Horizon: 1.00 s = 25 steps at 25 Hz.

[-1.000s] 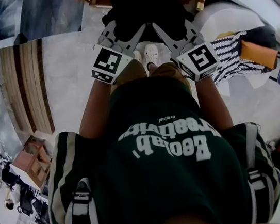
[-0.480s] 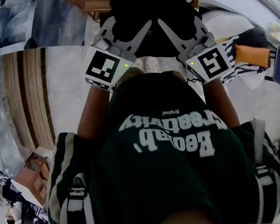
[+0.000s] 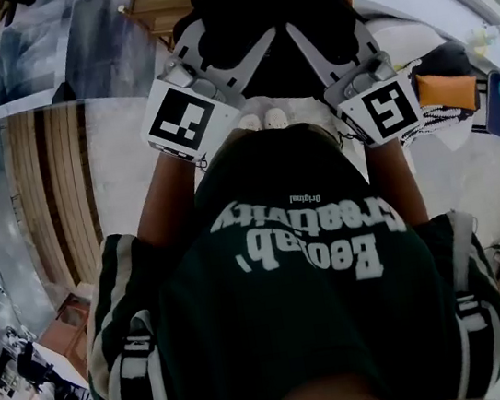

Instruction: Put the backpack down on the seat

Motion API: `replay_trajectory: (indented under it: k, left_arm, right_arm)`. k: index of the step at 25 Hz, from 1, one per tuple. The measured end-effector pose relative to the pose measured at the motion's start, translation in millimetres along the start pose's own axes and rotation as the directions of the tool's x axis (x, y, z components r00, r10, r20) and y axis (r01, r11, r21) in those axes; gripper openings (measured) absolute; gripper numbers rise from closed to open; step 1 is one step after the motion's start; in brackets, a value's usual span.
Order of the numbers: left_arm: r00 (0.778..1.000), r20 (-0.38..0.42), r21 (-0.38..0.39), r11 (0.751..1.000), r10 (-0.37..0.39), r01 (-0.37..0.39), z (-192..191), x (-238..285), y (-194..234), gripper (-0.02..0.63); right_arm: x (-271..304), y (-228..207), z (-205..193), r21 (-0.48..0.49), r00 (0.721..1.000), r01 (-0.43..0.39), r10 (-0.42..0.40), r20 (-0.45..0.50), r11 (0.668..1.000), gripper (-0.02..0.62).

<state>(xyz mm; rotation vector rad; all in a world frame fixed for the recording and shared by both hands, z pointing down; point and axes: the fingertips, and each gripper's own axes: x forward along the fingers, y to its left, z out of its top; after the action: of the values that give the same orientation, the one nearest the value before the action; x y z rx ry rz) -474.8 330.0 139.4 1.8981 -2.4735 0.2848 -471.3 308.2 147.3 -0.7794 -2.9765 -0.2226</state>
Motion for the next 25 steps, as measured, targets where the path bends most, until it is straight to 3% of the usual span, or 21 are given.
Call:
replay_trajectory:
  k: [6,14,25]
  left_arm:
    - [1.000,0.010,0.041,0.999,-0.028,0.027,-5.1,-11.1,4.2,0.094]
    - [0.999,0.017,0.021,0.999,-0.047,0.047,-8.1,-23.4,6.5,0.097]
    - [0.989,-0.001,0.053,0.987,-0.149,0.149,-8.2,-6.5,-21.0,0.101]
  right_arm:
    - [5.8,11.9,-0.5,-0.004,0.999,0.031,-0.031,0.005,1.000,0.067]
    - [11.2,23.3,2.5,-0.006,0.998,0.058,-0.058,0.002,0.998,0.067]
    - [-18.3,14.1,-8.5,0.034,0.991,0.136,-0.136,-0.001,0.990,0.067]
